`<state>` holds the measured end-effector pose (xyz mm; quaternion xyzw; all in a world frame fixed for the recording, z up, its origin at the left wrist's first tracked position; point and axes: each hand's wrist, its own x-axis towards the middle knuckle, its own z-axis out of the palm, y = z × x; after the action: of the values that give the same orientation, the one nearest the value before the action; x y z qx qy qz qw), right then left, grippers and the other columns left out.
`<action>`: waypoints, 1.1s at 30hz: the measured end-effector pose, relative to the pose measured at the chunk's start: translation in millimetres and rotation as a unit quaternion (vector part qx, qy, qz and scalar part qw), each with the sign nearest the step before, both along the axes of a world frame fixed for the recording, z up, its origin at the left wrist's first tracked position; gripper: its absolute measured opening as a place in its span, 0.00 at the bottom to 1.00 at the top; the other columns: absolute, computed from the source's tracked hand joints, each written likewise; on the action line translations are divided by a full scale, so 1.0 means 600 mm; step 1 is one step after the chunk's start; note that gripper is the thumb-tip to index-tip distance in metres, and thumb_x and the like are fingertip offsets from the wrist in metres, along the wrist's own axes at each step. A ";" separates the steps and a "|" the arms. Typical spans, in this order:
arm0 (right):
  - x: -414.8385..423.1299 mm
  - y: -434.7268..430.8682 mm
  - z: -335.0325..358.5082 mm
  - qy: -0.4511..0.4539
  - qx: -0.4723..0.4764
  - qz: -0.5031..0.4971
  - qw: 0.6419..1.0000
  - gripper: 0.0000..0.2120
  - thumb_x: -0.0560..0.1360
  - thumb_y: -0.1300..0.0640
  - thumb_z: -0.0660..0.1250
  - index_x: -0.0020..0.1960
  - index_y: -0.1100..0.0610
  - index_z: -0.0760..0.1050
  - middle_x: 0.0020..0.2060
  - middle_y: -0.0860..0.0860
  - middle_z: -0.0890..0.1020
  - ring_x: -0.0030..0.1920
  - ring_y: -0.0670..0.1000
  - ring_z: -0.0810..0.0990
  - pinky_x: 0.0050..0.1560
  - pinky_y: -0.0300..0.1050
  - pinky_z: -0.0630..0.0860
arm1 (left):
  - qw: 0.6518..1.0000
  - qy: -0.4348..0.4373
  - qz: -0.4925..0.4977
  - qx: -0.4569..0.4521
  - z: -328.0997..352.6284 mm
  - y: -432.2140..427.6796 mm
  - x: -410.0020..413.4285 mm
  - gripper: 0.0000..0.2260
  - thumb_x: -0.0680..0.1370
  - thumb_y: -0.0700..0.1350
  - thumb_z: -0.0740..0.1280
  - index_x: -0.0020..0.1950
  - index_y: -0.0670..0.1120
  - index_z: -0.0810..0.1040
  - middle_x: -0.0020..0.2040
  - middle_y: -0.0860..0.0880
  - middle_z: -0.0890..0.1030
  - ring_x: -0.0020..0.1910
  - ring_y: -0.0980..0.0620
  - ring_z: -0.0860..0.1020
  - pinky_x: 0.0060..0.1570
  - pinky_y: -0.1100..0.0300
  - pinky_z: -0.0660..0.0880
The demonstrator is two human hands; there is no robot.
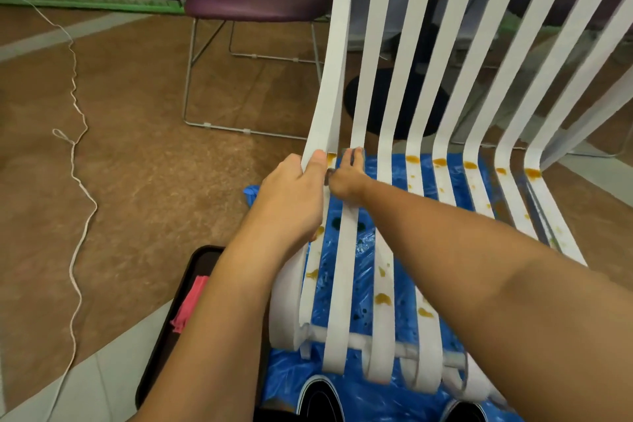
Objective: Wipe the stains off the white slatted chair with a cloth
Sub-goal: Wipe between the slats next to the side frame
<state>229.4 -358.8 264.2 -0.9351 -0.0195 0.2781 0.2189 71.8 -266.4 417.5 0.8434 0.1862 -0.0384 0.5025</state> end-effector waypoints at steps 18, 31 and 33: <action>-0.041 0.000 -0.039 -0.022 -0.021 0.019 0.999 0.32 0.82 0.48 0.53 0.81 0.57 0.45 0.77 0.52 0.30 0.77 0.57 0.31 0.75 0.58 0.54 | 1.000 0.004 0.009 0.012 0.002 0.000 0.006 0.17 0.85 0.58 0.54 0.54 0.48 0.75 0.46 0.42 0.79 0.36 0.50 0.77 0.21 0.64 0.70; -0.240 -0.014 0.024 0.028 0.136 -0.016 0.990 0.35 0.83 0.42 0.51 0.80 0.53 0.35 0.75 0.44 0.27 0.80 0.51 0.44 0.77 0.55 0.53 | 1.000 0.002 0.016 0.010 0.013 -0.005 -0.002 0.18 0.85 0.58 0.54 0.58 0.46 0.75 0.47 0.40 0.80 0.34 0.50 0.78 0.20 0.65 0.70; -0.262 -0.017 0.038 0.044 0.155 -0.031 0.987 0.34 0.83 0.38 0.46 0.80 0.51 0.36 0.76 0.43 0.28 0.80 0.50 0.46 0.77 0.58 0.50 | 1.000 0.002 0.014 0.003 0.014 -0.006 -0.004 0.18 0.85 0.58 0.54 0.58 0.46 0.75 0.47 0.40 0.80 0.33 0.51 0.77 0.21 0.64 0.70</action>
<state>72.3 -369.1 287.2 -0.8771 -0.0241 0.3056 0.3699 69.5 -270.1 425.6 0.8419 0.1995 -0.0322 0.5004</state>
